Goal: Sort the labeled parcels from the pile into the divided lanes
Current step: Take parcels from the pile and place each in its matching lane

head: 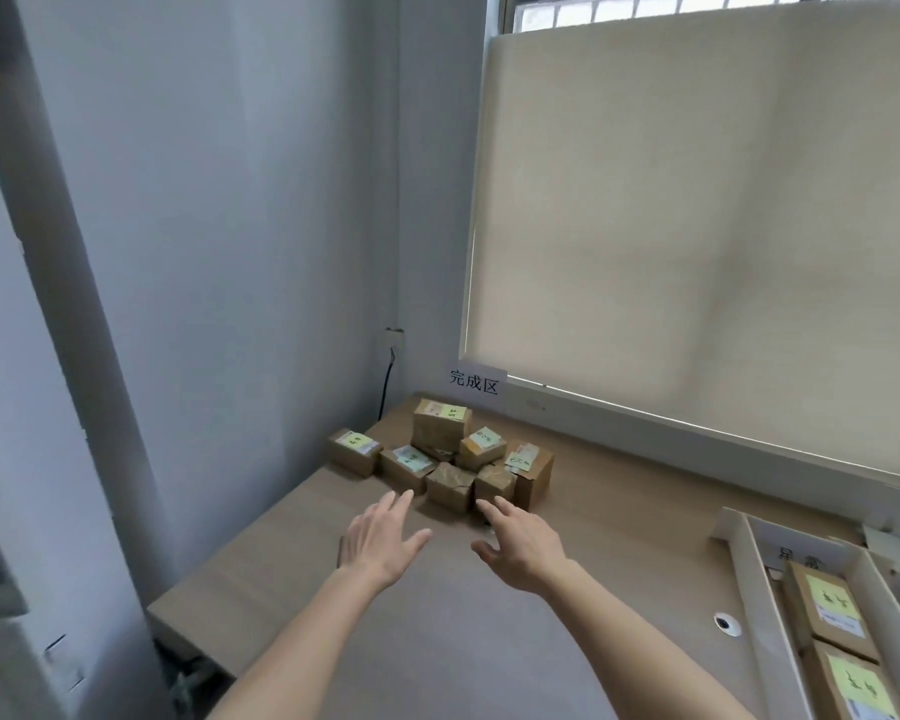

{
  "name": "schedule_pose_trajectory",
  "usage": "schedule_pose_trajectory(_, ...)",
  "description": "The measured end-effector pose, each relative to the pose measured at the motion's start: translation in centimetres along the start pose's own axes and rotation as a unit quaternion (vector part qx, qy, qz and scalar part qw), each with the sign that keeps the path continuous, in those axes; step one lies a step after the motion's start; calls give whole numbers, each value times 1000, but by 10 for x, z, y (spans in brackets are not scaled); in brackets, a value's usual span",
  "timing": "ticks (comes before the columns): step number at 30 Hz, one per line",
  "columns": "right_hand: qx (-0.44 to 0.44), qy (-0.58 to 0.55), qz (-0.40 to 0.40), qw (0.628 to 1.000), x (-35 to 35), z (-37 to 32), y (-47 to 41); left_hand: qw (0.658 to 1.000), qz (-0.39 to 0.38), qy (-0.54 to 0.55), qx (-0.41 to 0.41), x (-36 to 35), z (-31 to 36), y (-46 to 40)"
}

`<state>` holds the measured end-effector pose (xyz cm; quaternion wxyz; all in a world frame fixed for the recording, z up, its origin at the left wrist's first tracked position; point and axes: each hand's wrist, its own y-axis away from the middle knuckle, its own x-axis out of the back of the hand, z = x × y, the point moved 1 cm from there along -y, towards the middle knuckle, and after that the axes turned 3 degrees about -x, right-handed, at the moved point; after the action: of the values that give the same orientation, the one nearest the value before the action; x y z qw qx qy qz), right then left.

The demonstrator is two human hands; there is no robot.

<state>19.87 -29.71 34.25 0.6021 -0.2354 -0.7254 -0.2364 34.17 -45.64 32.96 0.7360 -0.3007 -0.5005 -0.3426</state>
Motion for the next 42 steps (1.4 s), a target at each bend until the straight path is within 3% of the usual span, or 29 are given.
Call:
schedule_pose_trajectory(19, 4, -43, -64, 997, -65, -66, -269, 996, -66, -15, 58, -20, -157, -204)
schedule_pose_trajectory(29, -4, -40, -108, 993, -109, -81, -365, 992, -94, 17, 86, -51, -232, -287)
schedule_pose_trajectory(42, -68, -44, -160, 984, -182, -134, -513, 985, -150, 40, 71, -98, -370, -427)
